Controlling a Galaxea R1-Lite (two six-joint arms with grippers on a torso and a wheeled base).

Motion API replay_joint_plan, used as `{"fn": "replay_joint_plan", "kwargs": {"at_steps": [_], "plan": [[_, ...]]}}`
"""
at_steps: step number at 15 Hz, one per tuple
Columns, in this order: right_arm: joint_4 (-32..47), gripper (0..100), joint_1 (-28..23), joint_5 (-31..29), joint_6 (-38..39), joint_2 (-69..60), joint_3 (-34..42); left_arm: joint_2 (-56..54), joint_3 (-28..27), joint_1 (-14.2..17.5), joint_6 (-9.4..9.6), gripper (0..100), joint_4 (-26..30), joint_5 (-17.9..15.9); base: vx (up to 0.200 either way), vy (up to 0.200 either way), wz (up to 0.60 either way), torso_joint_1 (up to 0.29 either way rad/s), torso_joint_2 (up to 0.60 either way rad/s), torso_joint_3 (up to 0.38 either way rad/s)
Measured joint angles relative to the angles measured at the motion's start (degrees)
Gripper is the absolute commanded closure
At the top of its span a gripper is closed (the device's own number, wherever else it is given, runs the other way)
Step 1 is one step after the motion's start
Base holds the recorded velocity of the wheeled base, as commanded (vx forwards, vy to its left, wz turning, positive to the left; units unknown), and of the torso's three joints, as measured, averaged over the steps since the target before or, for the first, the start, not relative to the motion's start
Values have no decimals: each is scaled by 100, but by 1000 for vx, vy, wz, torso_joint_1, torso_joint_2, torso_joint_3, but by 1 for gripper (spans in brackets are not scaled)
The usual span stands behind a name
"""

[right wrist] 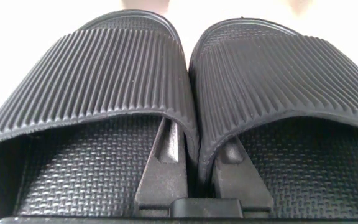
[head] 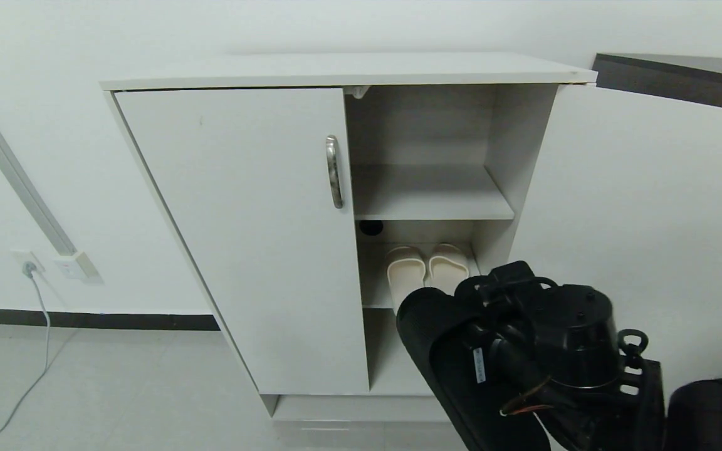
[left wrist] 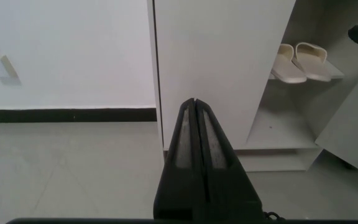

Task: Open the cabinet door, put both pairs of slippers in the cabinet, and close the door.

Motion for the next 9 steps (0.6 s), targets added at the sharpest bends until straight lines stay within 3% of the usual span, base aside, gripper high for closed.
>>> {"fn": "replay_joint_plan", "kwargs": {"at_steps": [2,6,9], "plan": [[325,100,55,-514,205,455,-463,0,0,0,0,100,0,-5,0,0,0,0,0,0],[2115,100,247,-723,1200,912,-1883,0,0,0,2,100,0,-9,0,0,0,0,0,0],[3265,100,322,-1296,1598,990,-3138,0,0,0,7,100,0,-9,0,0,0,0,0,0]]}}
